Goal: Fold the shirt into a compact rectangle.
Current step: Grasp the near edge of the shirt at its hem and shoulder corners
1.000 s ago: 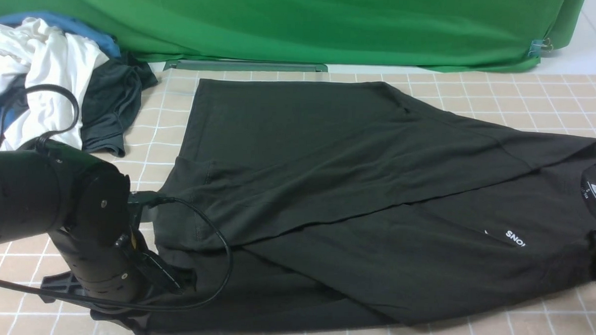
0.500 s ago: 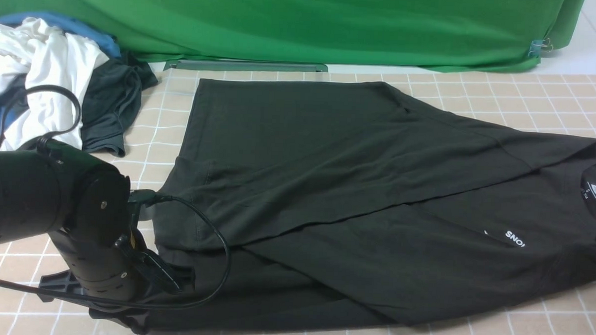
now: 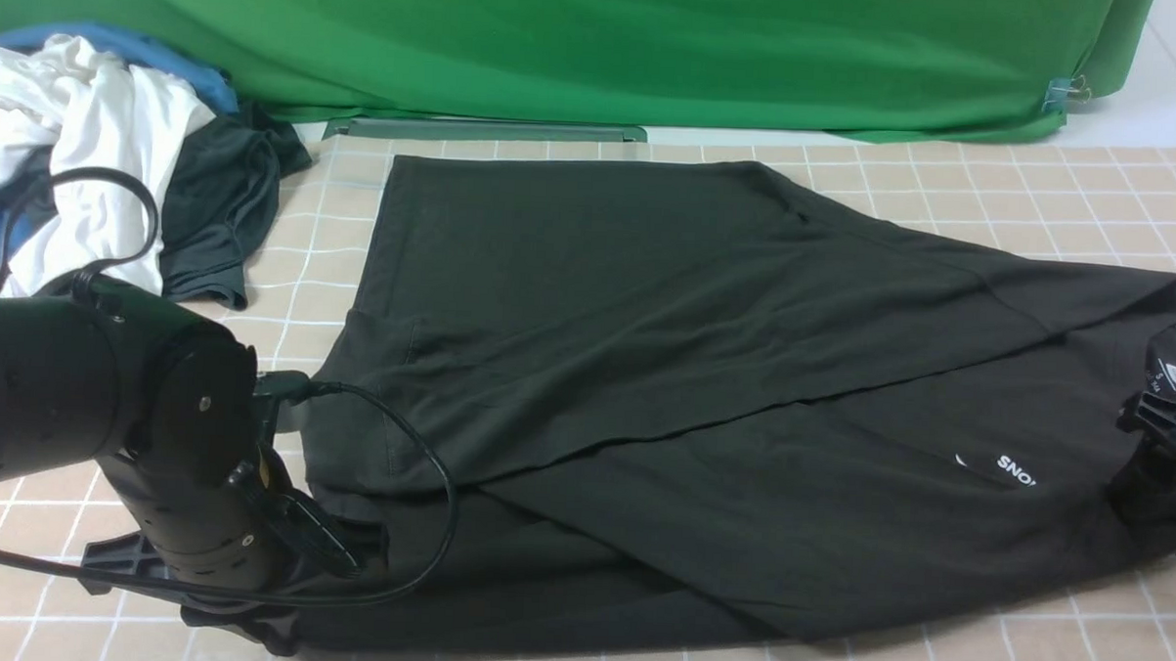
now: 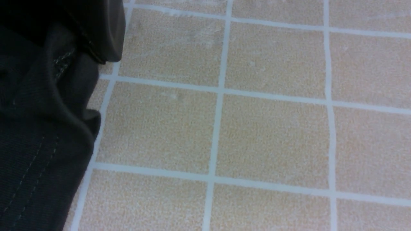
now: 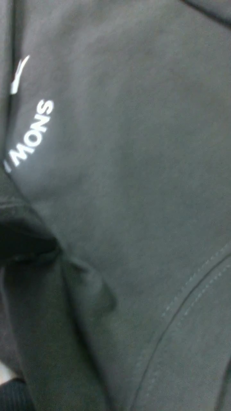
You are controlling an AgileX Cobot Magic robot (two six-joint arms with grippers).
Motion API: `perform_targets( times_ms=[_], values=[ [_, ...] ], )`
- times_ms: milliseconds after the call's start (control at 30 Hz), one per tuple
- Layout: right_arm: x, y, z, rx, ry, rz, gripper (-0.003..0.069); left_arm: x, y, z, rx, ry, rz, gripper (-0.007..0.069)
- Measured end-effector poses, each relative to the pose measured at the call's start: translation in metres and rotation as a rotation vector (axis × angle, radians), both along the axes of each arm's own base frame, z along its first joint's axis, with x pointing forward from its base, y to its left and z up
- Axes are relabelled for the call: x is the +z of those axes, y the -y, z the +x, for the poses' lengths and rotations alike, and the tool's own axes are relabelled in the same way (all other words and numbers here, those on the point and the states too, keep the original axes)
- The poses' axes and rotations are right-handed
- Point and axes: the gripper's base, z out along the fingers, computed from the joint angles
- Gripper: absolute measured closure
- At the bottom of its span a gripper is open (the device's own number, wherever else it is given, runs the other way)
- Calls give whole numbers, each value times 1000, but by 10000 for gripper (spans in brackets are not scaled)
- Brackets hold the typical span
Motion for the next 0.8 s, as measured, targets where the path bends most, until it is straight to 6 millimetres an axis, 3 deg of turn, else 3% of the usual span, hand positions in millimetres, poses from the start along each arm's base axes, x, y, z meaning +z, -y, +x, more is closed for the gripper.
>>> perform_targets(
  times_ms=[133,200,267,367,533,800],
  values=[
    [-2,-5,3,38,9,-9,365,1,0,0,0,10,-4,594],
    [-2,-5,2,60,-1,-7,505,6,-1,-1,-4,29,-7,594],
    [-2,-2,-1,78,-24,-6,581,16,-2,-3,-5,60,-12,594],
    [3,3,-10,112,-84,-8,592,30,-5,-9,-9,103,-20,594],
    [35,9,-37,166,-167,-38,592,51,-12,-23,-10,131,-17,594],
    [82,5,-85,180,-127,-143,587,54,-14,-33,-37,65,-6,606]
  ],
)
